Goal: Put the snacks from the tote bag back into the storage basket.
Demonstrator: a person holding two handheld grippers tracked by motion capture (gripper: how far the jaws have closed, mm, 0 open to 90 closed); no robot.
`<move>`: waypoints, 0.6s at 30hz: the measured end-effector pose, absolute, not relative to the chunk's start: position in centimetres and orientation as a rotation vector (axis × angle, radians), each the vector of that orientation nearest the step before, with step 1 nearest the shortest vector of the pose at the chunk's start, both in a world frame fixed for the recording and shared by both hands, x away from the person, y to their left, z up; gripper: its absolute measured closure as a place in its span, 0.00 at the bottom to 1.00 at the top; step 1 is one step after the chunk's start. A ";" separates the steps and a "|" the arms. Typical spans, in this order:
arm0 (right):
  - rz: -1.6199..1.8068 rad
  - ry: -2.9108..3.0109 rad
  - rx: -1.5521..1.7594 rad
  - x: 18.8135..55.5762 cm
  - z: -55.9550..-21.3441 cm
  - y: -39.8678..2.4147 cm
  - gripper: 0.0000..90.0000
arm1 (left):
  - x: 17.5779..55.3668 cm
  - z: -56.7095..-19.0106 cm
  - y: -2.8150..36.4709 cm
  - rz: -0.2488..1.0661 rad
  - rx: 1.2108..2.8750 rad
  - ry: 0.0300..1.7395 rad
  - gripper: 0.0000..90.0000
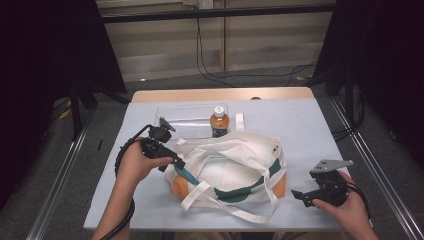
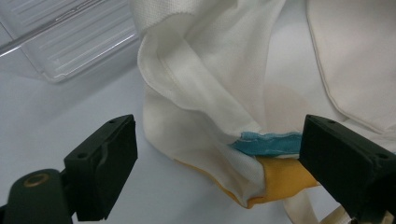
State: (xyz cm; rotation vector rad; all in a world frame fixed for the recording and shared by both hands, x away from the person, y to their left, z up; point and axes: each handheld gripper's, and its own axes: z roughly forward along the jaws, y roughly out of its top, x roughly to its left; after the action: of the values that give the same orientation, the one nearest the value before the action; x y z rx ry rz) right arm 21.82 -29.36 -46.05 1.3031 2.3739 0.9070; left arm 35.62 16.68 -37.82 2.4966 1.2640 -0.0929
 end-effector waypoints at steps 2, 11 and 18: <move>0.907 2.373 1.304 21.8 -46.0 -29.4 0.05 | 35.6 -37.9 16.8 -0.094 2.487 1.262 0.12; 0.908 2.373 1.307 21.8 -46.1 -29.3 0.05 | 35.1 -37.9 17.1 -0.073 2.479 1.261 0.12; 0.908 2.382 1.304 21.7 -46.0 -29.2 0.05 | 34.7 -37.7 16.9 -0.089 2.472 1.236 0.12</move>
State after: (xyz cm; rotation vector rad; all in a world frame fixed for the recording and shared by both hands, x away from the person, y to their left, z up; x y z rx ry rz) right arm 21.74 -29.20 -46.03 1.3036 2.3824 0.9085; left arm 34.72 16.91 -37.67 2.4724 1.2362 -0.0888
